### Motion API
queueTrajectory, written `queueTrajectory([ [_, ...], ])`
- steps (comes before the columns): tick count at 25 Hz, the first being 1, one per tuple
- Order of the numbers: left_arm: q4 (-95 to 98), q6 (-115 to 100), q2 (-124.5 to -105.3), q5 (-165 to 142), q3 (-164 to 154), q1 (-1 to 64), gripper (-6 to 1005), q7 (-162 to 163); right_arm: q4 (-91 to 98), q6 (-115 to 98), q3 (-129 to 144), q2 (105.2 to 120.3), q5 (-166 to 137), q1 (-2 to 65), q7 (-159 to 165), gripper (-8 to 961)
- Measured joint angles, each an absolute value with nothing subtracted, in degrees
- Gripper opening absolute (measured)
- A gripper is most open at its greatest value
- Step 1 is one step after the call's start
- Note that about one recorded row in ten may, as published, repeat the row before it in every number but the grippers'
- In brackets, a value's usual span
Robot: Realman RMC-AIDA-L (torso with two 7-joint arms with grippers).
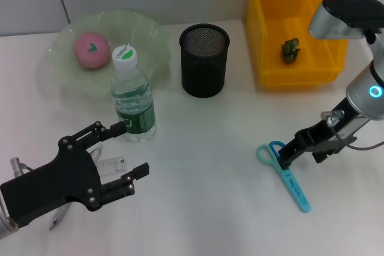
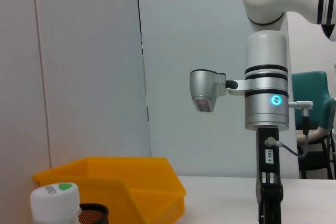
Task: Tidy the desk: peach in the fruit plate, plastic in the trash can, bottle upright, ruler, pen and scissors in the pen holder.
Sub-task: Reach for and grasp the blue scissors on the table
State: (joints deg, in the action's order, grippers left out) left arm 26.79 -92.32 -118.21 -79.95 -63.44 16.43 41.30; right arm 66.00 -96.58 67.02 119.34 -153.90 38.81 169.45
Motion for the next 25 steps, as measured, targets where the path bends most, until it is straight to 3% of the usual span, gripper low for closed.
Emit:
queueTrajectory([
  [25, 27.2, -92.9, -118.23, -80.0, -63.7, 16.2, 786, 41.3, 62.6, -94.5, 72.2, 119.55, -157.7, 42.6, 169.4, 818],
])
